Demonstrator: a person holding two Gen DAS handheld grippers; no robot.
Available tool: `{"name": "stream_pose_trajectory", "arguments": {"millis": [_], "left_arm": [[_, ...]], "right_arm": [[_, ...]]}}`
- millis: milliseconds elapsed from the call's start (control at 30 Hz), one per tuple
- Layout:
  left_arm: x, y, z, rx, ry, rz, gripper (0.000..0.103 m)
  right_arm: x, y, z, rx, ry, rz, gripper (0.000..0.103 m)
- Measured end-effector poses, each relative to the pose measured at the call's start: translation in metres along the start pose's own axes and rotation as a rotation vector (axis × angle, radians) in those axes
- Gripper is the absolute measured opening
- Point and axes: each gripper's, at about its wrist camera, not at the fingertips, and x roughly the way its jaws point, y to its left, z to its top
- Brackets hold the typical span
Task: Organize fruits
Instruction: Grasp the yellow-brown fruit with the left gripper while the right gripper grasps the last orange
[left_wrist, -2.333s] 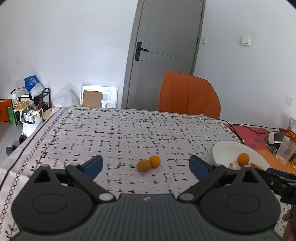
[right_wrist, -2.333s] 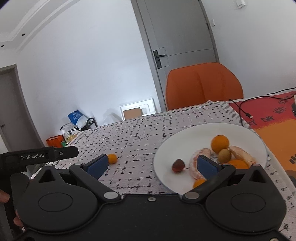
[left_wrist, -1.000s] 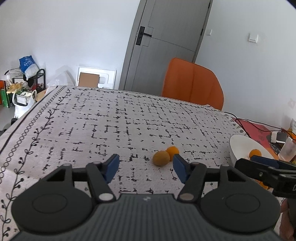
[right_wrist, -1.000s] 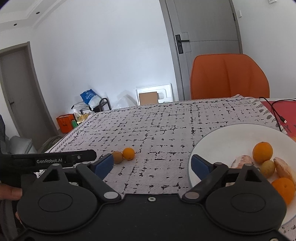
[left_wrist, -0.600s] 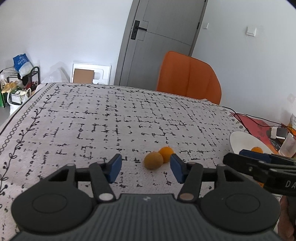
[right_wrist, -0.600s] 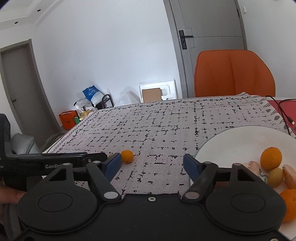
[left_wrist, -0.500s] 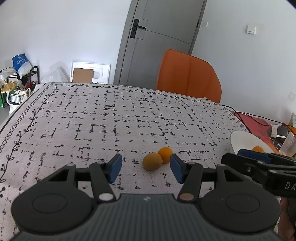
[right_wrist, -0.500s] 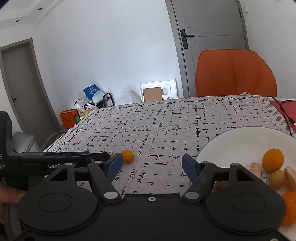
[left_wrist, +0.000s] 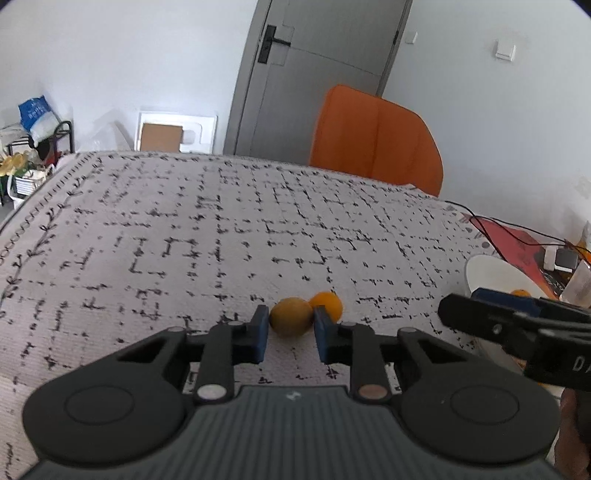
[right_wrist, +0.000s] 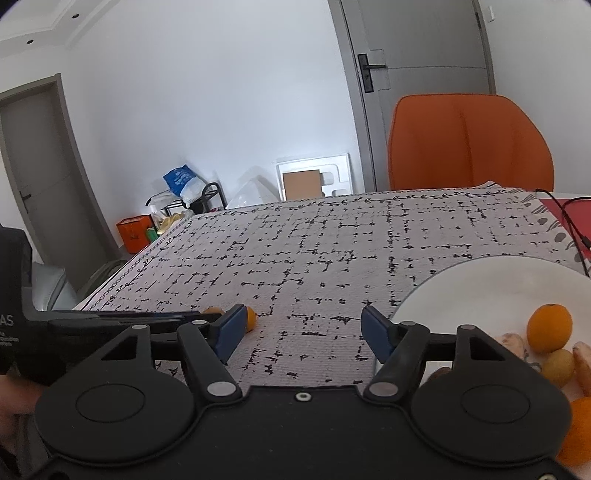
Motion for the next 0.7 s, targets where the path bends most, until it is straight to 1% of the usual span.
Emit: {"name": "stream_pose_trajectory", "arguments": {"millis": [367,700], "left_arm": [[-0.014,0.025,0.004,-0.042,-0.023,0.033,0.025],[-0.029,0.06,0.005,-0.087,-0.051,0.075,0.025]], "right_arm": [[0.019,0.016,0.003,-0.026,0.021,0.025,0.067],[0.044,0.044,0.008,-0.074,0.058,0.036,0.069]]}}
